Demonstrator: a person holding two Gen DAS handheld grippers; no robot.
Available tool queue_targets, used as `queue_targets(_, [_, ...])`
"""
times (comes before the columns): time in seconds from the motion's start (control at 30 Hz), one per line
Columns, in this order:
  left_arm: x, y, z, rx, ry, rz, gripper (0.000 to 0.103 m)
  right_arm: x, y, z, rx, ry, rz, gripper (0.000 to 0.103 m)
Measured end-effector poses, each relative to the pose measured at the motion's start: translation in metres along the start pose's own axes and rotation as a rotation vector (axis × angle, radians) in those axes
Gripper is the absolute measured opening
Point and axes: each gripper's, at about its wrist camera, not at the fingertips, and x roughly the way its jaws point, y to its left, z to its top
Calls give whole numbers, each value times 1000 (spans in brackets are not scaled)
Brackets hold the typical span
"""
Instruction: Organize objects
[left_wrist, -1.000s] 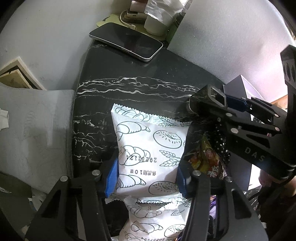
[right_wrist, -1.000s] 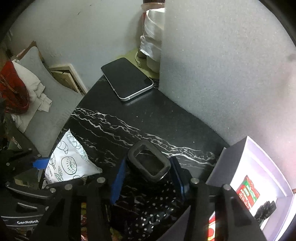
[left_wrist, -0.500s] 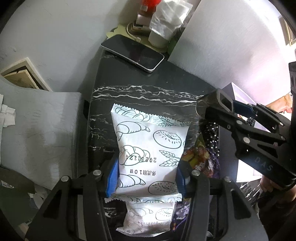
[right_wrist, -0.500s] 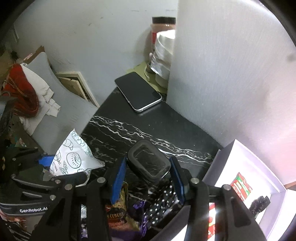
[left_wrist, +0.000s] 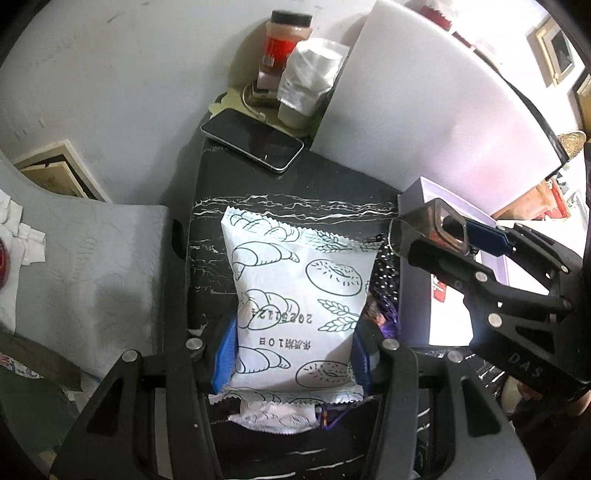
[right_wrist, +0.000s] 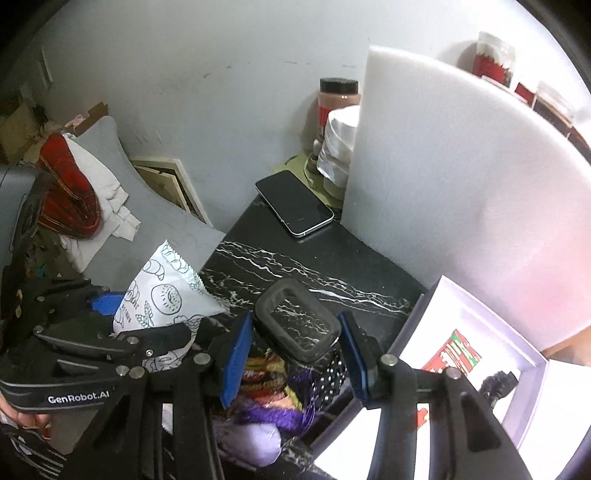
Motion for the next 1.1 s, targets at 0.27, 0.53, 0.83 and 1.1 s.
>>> queue_targets(0.27, [-39, -13, -16, 20, -32, 3, 49, -40, 11, -18, 13, -27, 4, 48])
queue_targets(0.53, [-71, -31, -37, 57, -55, 5, 49, -79, 22, -42, 10, -56, -6, 48])
queue_targets(0.83, [-99, -64, -64, 123, -72, -20, 49, -123, 24, -71, 41, -94, -45, 48])
queue_targets(1.1, [-105, -100, -86, 190, -54, -57, 49, -152, 17, -102, 91, -105, -77, 48])
